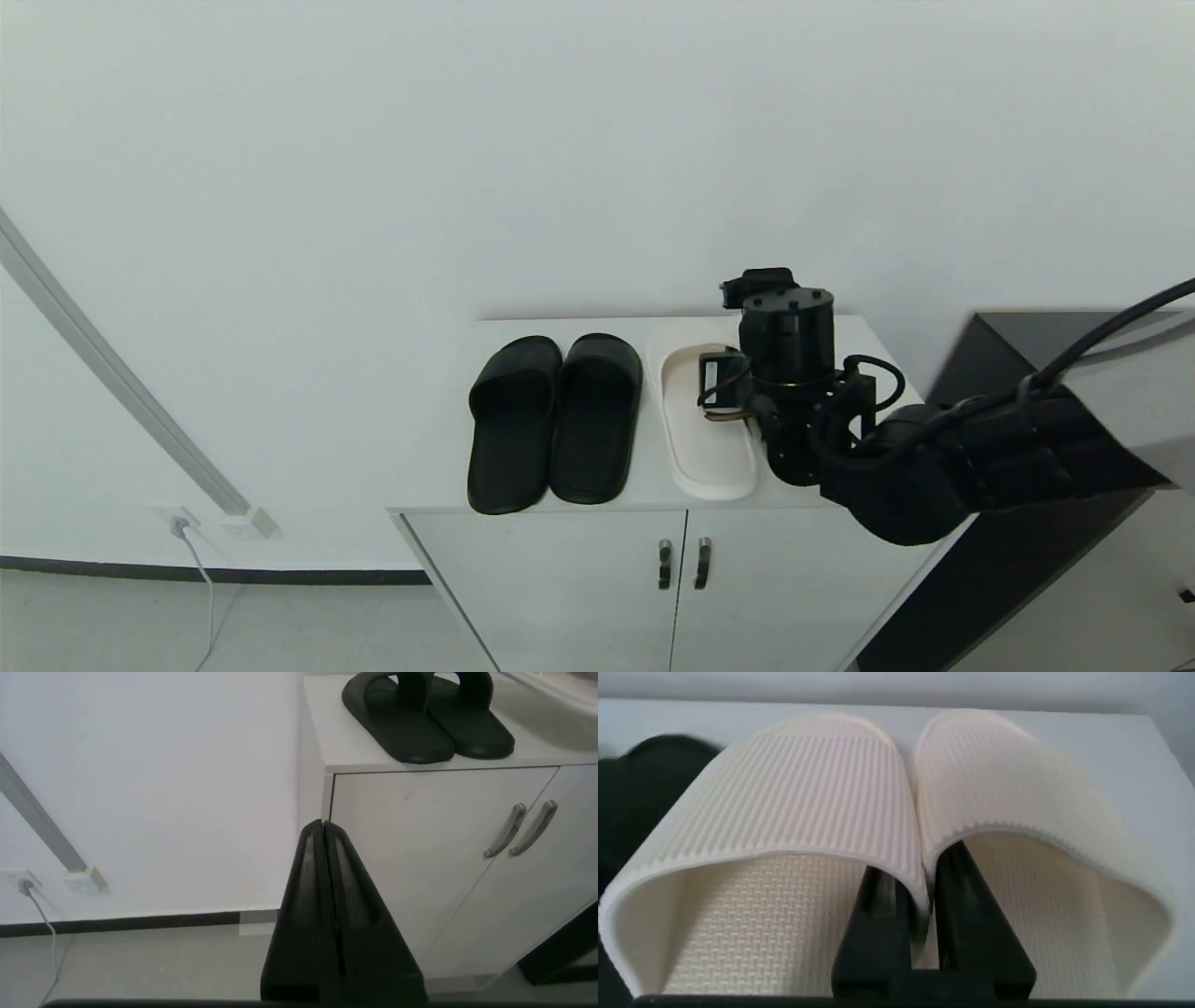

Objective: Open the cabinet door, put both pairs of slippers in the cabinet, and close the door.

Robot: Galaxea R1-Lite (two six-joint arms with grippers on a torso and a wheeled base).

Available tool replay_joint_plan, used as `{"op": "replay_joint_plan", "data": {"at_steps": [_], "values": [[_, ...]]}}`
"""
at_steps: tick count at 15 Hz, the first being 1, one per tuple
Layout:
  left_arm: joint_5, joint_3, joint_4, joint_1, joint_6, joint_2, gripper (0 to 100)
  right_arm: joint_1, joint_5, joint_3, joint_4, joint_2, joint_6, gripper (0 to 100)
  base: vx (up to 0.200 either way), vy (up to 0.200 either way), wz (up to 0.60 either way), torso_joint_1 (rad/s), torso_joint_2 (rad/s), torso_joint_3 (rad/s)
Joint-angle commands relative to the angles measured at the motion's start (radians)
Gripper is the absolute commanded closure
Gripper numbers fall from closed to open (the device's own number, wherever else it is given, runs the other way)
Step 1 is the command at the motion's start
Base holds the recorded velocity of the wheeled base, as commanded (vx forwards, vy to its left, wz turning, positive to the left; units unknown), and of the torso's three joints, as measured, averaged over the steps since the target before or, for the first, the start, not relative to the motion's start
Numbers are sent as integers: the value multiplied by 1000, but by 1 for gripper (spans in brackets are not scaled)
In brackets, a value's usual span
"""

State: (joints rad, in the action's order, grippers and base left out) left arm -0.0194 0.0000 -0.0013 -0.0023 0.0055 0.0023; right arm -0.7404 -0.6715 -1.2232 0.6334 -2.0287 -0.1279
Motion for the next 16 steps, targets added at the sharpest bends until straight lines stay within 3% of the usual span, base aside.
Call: {"op": "replay_joint_plan", "data": {"at_steps": [1,8,14,16], "values": [[1,0,0,1,-1,1,100,-42,122,163,-3,194,5,100,0,0,0,0,0,0],[-1,0,0,1,1,1,100,-51,549,501,-8,535,17,100,0,0,0,0,0,0],[-1,0,0,1,1,1,100,-51,558,538,-4,547,17,100,0,0,0,0,0,0],[-1,0,0,-1,-1,1,100,-53,556,545,-4,547,25,100,-200,0,0,2,0,0]]}}
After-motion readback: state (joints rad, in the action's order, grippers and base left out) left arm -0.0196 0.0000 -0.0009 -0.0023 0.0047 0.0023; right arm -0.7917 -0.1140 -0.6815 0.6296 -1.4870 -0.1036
